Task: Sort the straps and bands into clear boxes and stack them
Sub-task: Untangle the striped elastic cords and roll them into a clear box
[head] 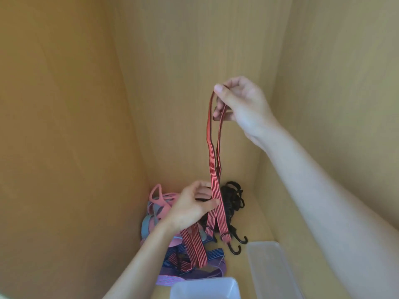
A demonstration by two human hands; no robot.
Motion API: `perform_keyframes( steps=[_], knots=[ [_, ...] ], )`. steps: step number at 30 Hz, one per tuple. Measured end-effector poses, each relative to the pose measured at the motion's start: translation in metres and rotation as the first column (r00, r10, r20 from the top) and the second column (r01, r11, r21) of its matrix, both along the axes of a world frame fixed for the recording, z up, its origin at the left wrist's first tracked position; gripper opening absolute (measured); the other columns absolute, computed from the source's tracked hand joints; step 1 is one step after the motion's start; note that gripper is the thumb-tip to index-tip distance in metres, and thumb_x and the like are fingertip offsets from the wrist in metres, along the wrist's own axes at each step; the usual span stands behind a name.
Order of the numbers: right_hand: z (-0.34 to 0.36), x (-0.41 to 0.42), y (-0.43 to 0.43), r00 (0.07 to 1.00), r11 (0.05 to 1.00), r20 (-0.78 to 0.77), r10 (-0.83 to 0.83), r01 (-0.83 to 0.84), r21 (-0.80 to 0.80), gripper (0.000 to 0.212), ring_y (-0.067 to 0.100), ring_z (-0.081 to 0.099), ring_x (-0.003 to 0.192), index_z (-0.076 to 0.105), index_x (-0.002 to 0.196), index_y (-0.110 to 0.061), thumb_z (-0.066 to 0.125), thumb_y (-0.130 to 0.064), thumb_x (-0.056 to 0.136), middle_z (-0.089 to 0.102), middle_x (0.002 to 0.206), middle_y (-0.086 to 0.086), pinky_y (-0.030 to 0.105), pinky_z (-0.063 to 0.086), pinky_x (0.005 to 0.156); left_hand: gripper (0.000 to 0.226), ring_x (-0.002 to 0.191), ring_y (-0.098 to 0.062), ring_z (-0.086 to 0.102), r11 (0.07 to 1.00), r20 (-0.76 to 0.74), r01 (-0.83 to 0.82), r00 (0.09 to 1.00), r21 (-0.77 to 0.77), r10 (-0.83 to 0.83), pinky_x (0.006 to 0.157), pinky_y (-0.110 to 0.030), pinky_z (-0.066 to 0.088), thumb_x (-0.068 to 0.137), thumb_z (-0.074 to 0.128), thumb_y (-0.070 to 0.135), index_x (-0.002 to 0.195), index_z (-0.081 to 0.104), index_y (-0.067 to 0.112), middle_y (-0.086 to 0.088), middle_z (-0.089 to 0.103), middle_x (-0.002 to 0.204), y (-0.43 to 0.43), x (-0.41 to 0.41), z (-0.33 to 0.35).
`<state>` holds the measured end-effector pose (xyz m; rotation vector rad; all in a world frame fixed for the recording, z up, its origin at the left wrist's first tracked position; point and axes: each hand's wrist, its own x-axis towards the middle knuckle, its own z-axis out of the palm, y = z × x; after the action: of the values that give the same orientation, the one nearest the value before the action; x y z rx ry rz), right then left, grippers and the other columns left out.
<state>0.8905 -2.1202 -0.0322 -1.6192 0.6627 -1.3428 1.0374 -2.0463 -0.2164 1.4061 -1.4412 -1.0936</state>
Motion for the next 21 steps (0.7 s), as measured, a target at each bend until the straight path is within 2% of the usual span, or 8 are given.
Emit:
perform_keyframes(
  steps=[3,7,11,14,15,18,19,21],
  knots=[
    [0.033,0.005,0.001,0.998,0.993,0.025,-0.056,0.058,-0.103,0.019,0.017,0.051,0.050,0.047,0.096,-0.012,0.065,-0.019,0.098,0.050,0.058,-0.007,0.033,0.054,0.060,0.028,0.107,-0.025,0.065,0.995,-0.011,-0.096,0.995,0.008,0.096,0.096,-0.034,0.055,0.091,0.064,-0.003,0.113,0.062,0.015,-0.010,0.067,0.111,-0.002,0.001,-0.014],
    [0.059,0.005,0.003,0.994,0.981,0.063,-0.093,0.102,-0.163,0.023,0.014,0.041,0.048,0.044,0.094,-0.015,0.065,-0.024,0.098,0.044,0.054,-0.014,0.029,0.045,0.052,0.029,0.115,-0.023,0.062,0.996,-0.024,-0.076,0.997,0.056,0.078,0.103,-0.035,0.050,0.092,0.066,0.000,0.117,0.062,0.014,-0.007,0.066,0.117,-0.002,0.004,-0.024],
    [0.070,0.003,0.003,0.989,0.975,0.071,-0.128,0.138,-0.174,0.025,0.013,0.034,0.051,0.043,0.094,-0.016,0.065,-0.027,0.098,0.041,0.059,-0.011,0.028,0.031,0.048,0.056,0.131,-0.012,0.049,0.999,0.072,-0.013,0.997,0.049,0.009,0.109,-0.030,0.041,0.087,0.075,0.012,0.136,0.051,0.025,0.005,0.055,0.137,-0.005,0.000,-0.031],
    [0.078,0.001,0.003,0.984,0.970,0.097,-0.152,0.167,-0.176,0.025,0.012,0.032,0.050,0.043,0.093,-0.017,0.065,-0.027,0.098,0.042,0.059,-0.012,0.027,0.029,0.047,0.085,0.136,-0.004,0.037,0.999,0.080,0.008,0.997,0.049,-0.012,0.112,-0.030,0.034,0.077,0.086,0.031,0.148,0.038,0.035,0.015,0.043,0.145,-0.008,-0.006,-0.034],
    [0.080,0.000,0.004,0.981,0.969,0.107,-0.159,0.176,-0.176,0.025,0.012,0.032,0.050,0.043,0.092,-0.017,0.066,-0.027,0.098,0.043,0.060,-0.011,0.027,0.029,0.047,0.091,0.134,-0.001,0.039,0.999,0.056,0.024,0.998,0.046,-0.026,0.111,-0.026,0.035,0.073,0.089,0.036,0.148,0.036,0.039,0.020,0.045,0.143,-0.008,-0.010,-0.034],
    [0.088,-0.001,0.005,0.973,0.958,0.131,-0.191,0.213,-0.189,0.025,0.012,0.034,0.051,0.044,0.091,-0.017,0.067,-0.026,0.097,0.044,0.061,-0.008,0.027,0.032,0.049,0.074,0.116,0.013,0.056,0.996,-0.060,0.089,0.994,0.015,-0.088,0.089,-0.005,0.044,0.074,0.089,0.030,0.130,0.045,0.050,0.033,0.064,0.122,-0.007,-0.020,-0.035],
    [0.091,-0.003,0.005,0.968,0.951,0.131,-0.212,0.235,-0.200,0.025,0.012,0.036,0.053,0.045,0.090,-0.018,0.068,-0.027,0.096,0.044,0.061,-0.008,0.027,0.033,0.052,0.061,0.111,0.011,0.061,0.996,-0.092,0.087,0.992,-0.006,-0.087,0.083,-0.005,0.047,0.080,0.084,0.022,0.125,0.050,0.046,0.030,0.067,0.116,-0.007,-0.022,-0.037],
    [0.094,-0.009,0.005,0.958,0.935,0.133,-0.253,0.277,-0.221,0.025,0.012,0.037,0.054,0.045,0.089,-0.020,0.068,-0.028,0.095,0.045,0.061,-0.007,0.026,0.034,0.055,0.028,0.101,-0.011,0.071,1.000,-0.185,0.014,0.983,-0.008,-0.015,0.079,-0.016,0.055,0.092,0.071,0.011,0.115,0.062,0.025,0.009,0.075,0.105,-0.007,-0.022,-0.040]
  ],
)
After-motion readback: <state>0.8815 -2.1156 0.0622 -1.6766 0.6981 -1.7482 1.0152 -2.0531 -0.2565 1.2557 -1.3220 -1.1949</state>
